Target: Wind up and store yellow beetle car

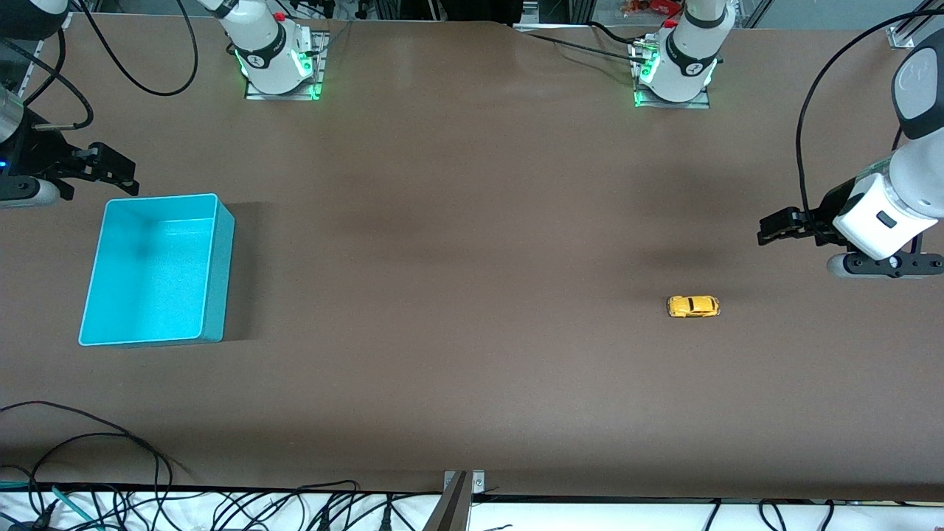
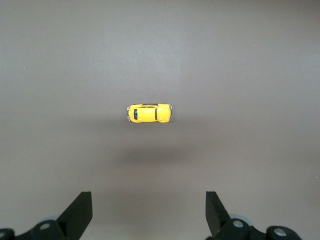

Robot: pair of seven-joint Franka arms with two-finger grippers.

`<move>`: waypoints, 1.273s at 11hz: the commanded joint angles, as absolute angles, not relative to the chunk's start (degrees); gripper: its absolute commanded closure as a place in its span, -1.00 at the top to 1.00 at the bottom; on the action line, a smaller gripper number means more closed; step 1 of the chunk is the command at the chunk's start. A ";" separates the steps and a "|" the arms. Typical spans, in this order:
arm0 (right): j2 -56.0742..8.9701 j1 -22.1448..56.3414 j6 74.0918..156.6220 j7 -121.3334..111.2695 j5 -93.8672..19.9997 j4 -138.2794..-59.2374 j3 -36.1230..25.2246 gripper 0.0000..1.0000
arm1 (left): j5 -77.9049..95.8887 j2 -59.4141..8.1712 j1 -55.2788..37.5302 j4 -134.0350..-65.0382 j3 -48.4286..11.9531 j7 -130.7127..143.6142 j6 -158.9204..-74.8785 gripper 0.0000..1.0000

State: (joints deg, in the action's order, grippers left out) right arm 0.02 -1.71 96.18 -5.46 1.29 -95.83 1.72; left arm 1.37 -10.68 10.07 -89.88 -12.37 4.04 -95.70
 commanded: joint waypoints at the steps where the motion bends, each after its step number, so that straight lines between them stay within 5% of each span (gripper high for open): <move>1: -0.18 -1.85 94.31 -5.89 1.41 -94.57 1.93 1.00 | 4.83 -6.86 0.81 -94.72 -2.13 2.11 -98.06 0.99; 3: -0.09 -1.93 94.22 -5.98 1.49 -94.57 1.93 1.00 | 4.40 -3.53 -4.82 -100.87 3.50 1.94 -103.16 1.00; 14: -0.26 -2.02 93.96 -5.89 1.41 -93.96 1.85 1.00 | 4.04 -5.10 -2.11 -100.37 3.69 -1.76 -100.28 1.00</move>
